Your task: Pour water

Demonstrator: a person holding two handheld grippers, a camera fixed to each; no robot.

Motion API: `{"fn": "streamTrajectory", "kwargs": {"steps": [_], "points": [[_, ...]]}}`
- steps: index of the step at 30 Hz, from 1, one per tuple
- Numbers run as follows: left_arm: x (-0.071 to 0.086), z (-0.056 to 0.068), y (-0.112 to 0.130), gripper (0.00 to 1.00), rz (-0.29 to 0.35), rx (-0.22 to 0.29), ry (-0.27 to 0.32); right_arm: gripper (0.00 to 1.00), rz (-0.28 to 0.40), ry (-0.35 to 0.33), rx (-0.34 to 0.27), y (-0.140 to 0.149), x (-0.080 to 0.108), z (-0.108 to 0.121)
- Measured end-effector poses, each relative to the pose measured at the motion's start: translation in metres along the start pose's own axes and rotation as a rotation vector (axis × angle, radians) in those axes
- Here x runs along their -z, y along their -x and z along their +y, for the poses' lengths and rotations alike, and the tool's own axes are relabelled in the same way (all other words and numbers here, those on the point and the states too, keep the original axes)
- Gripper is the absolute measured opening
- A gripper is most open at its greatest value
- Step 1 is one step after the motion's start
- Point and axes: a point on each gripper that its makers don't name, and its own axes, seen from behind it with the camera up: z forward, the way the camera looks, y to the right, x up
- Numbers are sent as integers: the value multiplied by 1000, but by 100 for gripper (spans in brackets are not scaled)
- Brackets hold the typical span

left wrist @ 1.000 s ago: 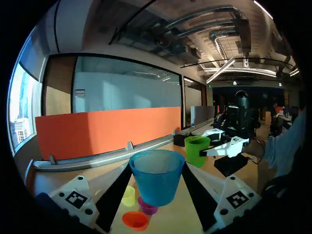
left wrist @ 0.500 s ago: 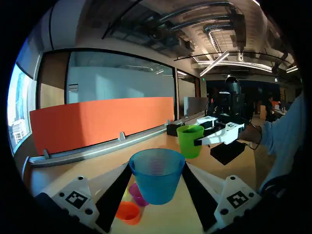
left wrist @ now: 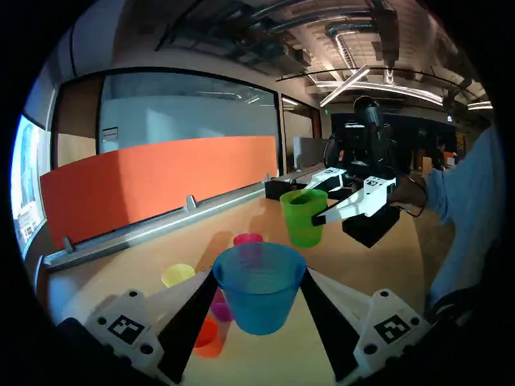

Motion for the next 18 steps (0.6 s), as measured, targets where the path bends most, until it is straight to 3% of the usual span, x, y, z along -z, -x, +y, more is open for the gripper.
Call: {"fn": "streamTrajectory", "kwargs": {"steps": [18], "points": [[-23, 21, 57, 88, -110, -35, 57, 89, -104, -27, 18, 36, -7, 2]]}}
